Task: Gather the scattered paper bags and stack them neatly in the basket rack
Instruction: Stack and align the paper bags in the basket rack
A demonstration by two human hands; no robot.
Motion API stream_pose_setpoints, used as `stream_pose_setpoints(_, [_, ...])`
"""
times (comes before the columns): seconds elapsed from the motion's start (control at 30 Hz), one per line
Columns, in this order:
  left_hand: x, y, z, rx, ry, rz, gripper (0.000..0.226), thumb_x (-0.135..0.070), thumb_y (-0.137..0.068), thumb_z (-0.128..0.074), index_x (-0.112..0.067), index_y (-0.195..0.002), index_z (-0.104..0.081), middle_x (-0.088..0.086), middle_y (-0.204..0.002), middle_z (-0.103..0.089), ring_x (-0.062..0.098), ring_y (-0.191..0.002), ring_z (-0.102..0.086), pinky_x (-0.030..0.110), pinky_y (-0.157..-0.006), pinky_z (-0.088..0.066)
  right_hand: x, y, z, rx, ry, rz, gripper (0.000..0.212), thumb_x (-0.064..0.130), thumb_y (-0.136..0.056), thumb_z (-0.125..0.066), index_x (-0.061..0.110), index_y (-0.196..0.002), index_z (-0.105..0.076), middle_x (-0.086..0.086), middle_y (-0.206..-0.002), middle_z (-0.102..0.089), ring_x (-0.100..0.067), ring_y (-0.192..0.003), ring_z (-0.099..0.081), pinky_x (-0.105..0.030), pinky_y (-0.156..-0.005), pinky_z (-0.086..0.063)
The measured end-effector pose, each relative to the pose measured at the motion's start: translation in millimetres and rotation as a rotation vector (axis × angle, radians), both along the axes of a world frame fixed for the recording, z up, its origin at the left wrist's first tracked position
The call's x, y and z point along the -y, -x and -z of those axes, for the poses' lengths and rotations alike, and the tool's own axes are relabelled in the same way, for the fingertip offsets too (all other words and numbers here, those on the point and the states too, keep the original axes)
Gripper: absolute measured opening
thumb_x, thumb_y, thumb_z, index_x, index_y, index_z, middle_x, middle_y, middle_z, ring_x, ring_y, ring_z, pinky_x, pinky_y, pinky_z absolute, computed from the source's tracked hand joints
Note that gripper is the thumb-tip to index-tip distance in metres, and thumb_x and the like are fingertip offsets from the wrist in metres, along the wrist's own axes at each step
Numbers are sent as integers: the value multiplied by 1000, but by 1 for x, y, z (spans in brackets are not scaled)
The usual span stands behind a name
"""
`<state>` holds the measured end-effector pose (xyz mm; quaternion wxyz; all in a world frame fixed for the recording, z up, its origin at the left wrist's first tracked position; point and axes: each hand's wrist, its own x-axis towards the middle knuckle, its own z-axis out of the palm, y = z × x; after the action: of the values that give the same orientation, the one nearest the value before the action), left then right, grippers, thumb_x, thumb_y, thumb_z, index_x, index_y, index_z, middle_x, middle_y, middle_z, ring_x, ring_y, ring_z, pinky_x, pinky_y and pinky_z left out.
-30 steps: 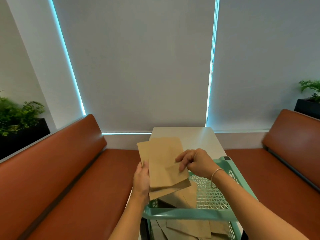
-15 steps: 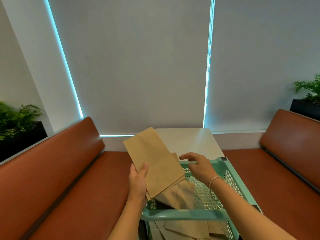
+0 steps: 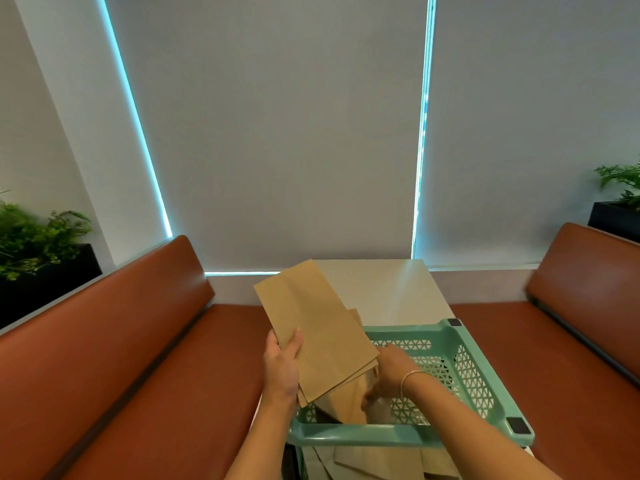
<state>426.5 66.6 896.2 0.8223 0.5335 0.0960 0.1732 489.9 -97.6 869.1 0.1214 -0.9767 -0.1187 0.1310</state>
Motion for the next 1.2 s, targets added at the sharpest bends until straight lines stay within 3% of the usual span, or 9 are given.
stream_pose_setpoints(0.1, [0,-2,1,3,16,-1,15,-6,-96,-48,-16,-107,-52,5,-97,-64,18,-85,-62,31,-67,-51,4,0,-10,4,-12,3,63,38,-60,-84,15,-114,-60,-4,-114,-64,-21,-104,-59,-30,-93,-48])
stream_pose_setpoints(0.3, [0,-5,3,2,-22,2,16,-6,-95,-49,-20,-98,-54,6,-99,-64,19,-87,-62,31,-70,-51,10,2,-15,54,-103,31,58,38,-64,-81,15,-113,-60,-2,-111,-64,-19,-100,-58,-27,-88,-48])
stream_pose_setpoints(0.43, [-1,-5,5,1,-36,-2,15,-8,-95,-49,-15,-107,-53,5,-100,-64,19,-88,-62,31,-70,-51,17,4,-24,17,-367,101,28,16,-72,-75,20,-89,-53,2,-86,-58,-11,-73,-52,-15,-58,-43])
stream_pose_setpoints(0.57, [-2,-3,3,-1,-30,-12,19,-8,-96,-48,-11,-115,-49,5,-98,-63,19,-87,-61,34,-76,-51,27,6,-38,-46,-672,170,21,2,-77,-66,19,-77,-53,-2,-77,-56,-14,-62,-52,-26,-56,-51])
stream_pose_setpoints(0.73, [-2,-5,6,-18,-103,-39,19,-10,-96,-49,-15,-114,-48,6,-102,-62,19,-89,-61,34,-75,-51,36,13,-76,351,-949,357,17,3,-79,-62,17,-75,-53,-3,-77,-58,-18,-69,-55,-25,-58,-50])
stream_pose_setpoints(0.83, [3,-9,10,-28,-195,-64,17,-11,-95,-51,-16,-111,-49,7,-106,-62,16,-89,-60,32,-74,-49,22,27,-90,663,-895,246,12,8,-83,-62,16,-81,-54,7,-71,-53,-7,-64,-50,-13,-58,-42])
stream_pose_setpoints(0.93, [13,-12,6,-30,-273,-84,13,-15,-97,-49,-16,-110,-51,7,-104,-63,14,-87,-59,29,-70,-47,-3,43,-80,797,-660,-1,4,17,-85,-59,19,-88,-60,9,-75,-57,-10,-62,-52,-20,-58,-45])
stream_pose_setpoints(1.1, [24,-13,-10,0,-267,-61,23,-25,-102,-35,-12,-114,-49,-1,-94,-61,9,-84,-58,22,-68,-46,-32,51,-47,1011,-239,-380,19,32,-77,-44,26,-71,-61,9,-61,-55,-9,-50,-51,-17,-39,-34])
stream_pose_setpoints(1.2, [18,-13,-6,6,-176,-78,49,-43,-97,-36,-6,-129,-45,9,-119,-60,21,-110,-58,34,-94,-48,-38,48,-38,1023,-207,-422,22,32,-78,-42,28,-70,-62,9,-62,-56,-9,-52,-50,-20,-38,-38])
